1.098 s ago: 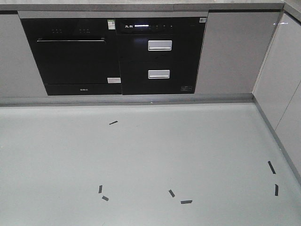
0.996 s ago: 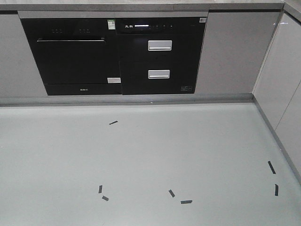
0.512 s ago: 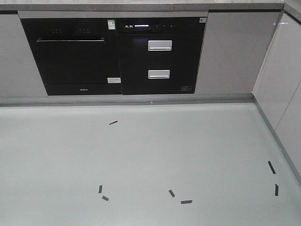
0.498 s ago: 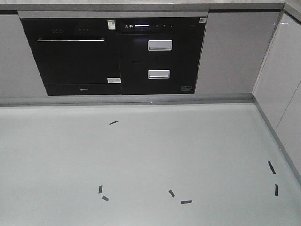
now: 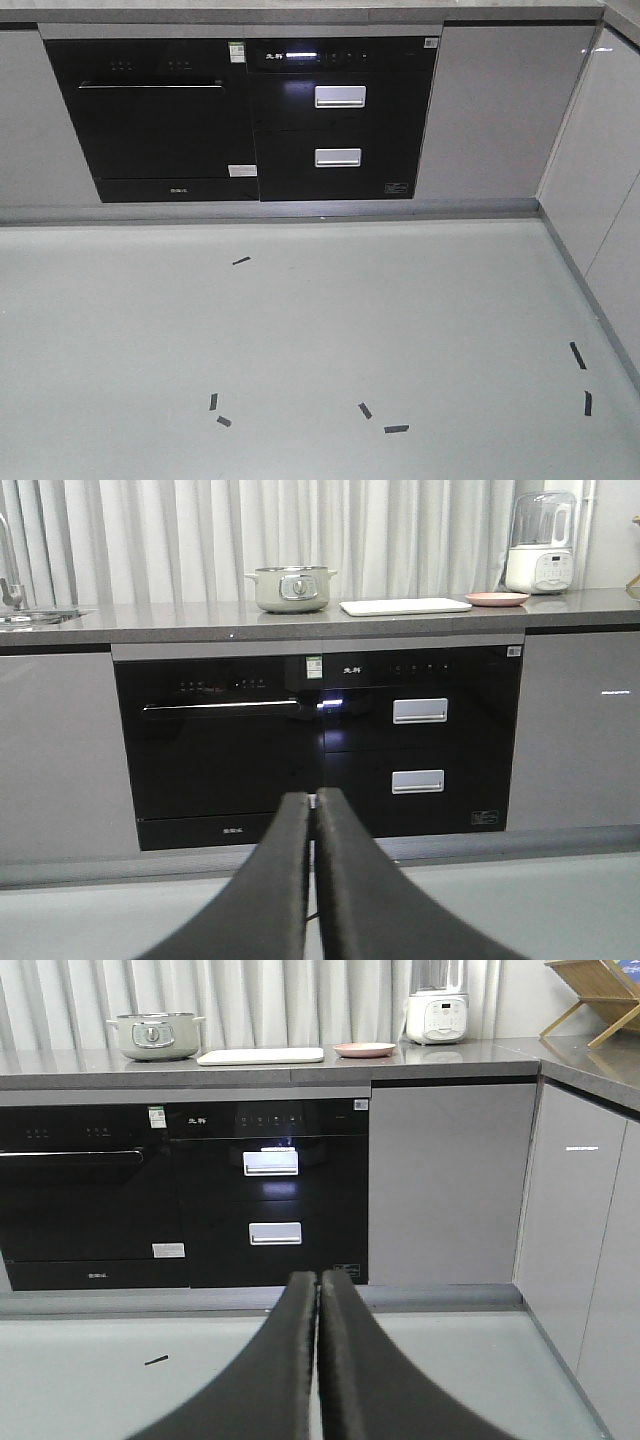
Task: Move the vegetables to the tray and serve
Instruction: 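Drive the base forward toward the counter with the pot and tray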
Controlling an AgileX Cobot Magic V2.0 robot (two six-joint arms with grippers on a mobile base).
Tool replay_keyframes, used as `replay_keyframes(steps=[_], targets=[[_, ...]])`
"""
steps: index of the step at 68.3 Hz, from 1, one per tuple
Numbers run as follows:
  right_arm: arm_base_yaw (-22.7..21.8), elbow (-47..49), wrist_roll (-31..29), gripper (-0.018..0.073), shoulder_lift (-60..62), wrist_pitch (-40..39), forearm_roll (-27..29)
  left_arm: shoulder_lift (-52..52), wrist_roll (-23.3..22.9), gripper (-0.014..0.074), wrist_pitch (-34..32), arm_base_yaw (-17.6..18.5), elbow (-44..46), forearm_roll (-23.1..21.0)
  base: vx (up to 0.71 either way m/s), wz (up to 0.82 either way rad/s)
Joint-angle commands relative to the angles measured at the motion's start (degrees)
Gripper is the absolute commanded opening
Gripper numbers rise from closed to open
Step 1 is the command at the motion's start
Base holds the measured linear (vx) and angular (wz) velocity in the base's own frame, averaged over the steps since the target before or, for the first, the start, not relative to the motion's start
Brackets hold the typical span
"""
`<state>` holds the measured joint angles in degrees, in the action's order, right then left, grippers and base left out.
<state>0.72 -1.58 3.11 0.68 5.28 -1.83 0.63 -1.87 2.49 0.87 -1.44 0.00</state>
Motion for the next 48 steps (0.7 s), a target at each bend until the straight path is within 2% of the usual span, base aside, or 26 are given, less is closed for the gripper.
replay_keyframes(steps=[1, 48], targets=[[-0.25, -0.93, -0.35, -0.0006, 0.41, -4.40, -0.50, 0.87, -0.56, -0.0007, -4.37, -0.06, -1.57, 0.00, 0.00, 0.00], [-0.25, -0.93, -0.35, -0.0006, 0.41, -4.40, -0.50, 0.87, -0.56, -0.0007, -4.37, -0.06, -1.57, 0.00, 0.00, 0.00]])
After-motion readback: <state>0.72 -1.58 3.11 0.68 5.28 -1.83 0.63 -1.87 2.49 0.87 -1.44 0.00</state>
